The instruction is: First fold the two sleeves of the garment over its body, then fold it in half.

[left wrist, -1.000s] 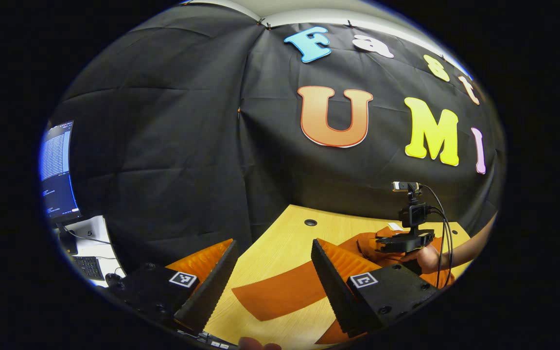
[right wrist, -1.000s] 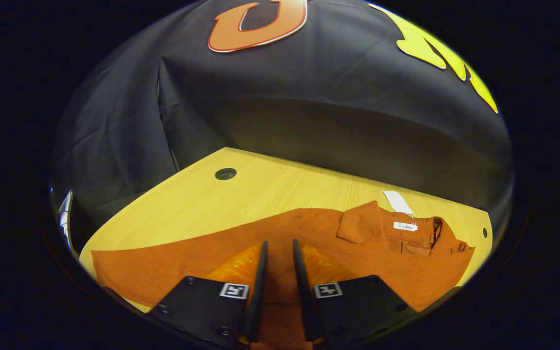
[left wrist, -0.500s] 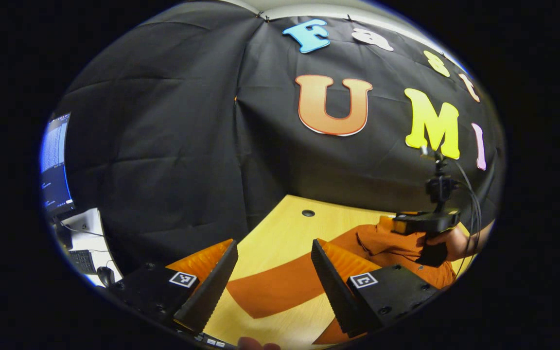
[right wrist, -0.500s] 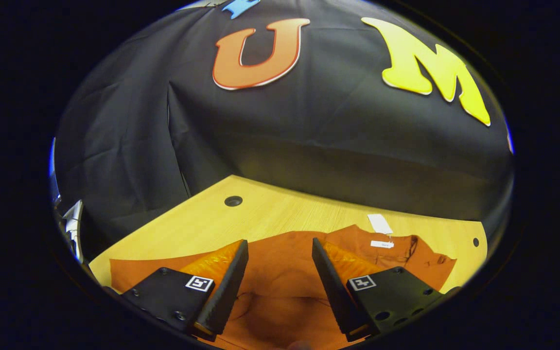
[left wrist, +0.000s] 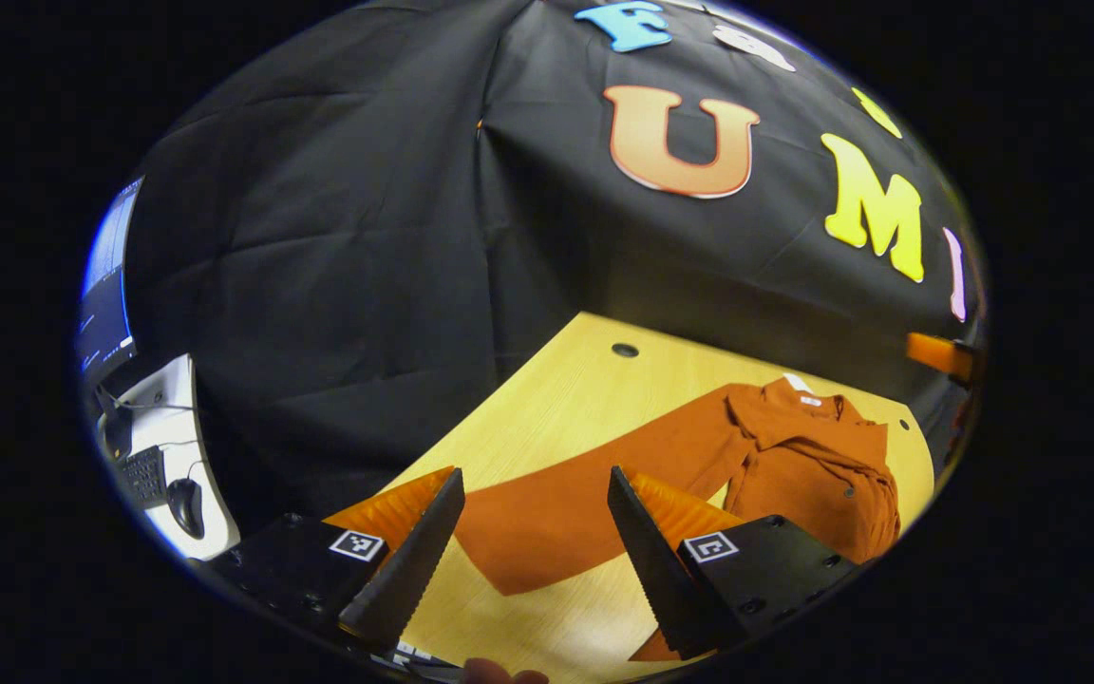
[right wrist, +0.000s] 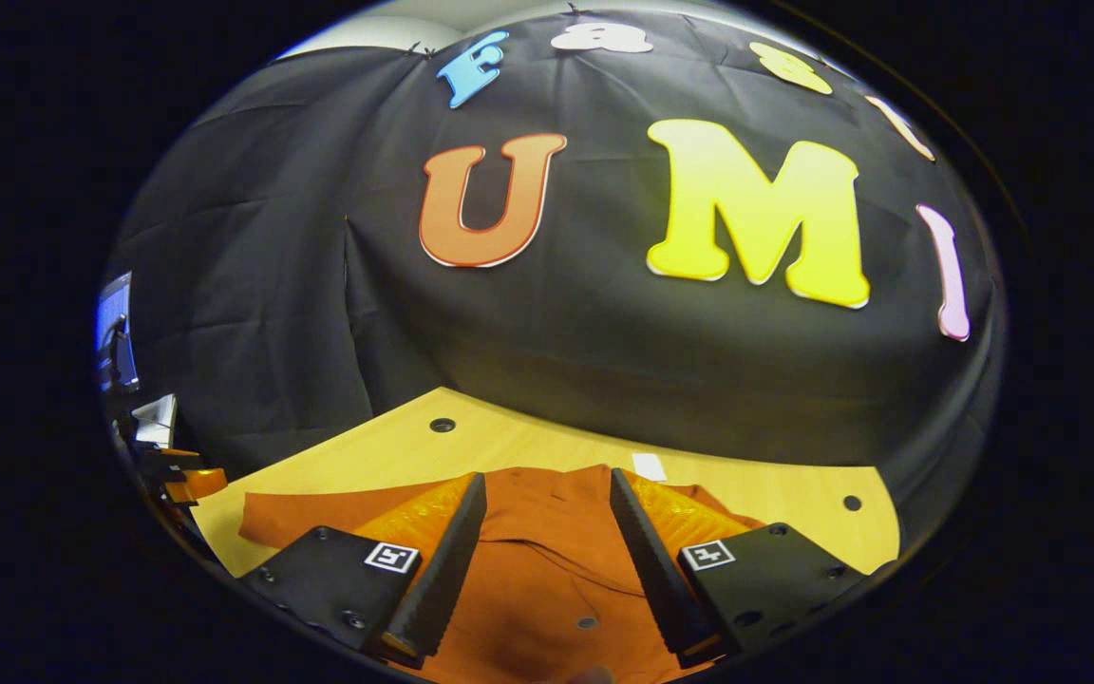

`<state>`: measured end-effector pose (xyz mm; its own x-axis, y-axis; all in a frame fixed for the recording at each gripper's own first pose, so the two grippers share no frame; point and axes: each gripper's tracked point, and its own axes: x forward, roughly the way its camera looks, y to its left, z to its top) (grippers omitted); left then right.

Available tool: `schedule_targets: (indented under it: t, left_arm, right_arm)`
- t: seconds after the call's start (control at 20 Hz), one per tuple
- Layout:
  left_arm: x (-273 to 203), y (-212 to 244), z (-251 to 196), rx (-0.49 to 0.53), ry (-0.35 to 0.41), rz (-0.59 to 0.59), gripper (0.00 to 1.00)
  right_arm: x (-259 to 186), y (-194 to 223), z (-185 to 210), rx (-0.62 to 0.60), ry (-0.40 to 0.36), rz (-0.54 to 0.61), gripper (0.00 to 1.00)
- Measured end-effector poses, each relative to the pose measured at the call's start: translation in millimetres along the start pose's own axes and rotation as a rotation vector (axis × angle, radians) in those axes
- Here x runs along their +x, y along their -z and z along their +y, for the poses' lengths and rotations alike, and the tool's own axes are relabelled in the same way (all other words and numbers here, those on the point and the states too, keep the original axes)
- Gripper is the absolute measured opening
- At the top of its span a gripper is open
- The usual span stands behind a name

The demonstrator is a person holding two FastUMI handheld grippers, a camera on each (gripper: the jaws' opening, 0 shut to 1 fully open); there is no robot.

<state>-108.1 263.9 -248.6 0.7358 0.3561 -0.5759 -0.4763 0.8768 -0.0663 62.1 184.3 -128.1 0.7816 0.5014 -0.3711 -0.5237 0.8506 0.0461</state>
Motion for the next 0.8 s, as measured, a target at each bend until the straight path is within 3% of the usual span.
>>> schedule_targets:
  t: [0.15, 0.35, 0.5, 0.8]
  left_arm:
    - [16, 33, 11, 0.013, -0.039, 0.122, 0.99]
    - [36, 62, 25, 0.01, -0.103, 0.192, 0.99]
    - [50, 73, 26, 0.01, -0.115, 0.214, 0.99]
    - [61, 83, 34, -0.013, -0.145, 0.209, 1.0]
  right_arm:
    - [-29, -3, -22, -0.013, 0.038, 0.003, 0.84]
    - [-55, -11, -52, 0.008, 0.095, -0.003, 0.84]
    - [-65, -3, -72, 0.002, 0.142, 0.021, 0.84]
    - [-71, 6, -76, 0.021, 0.153, 0.044, 0.84]
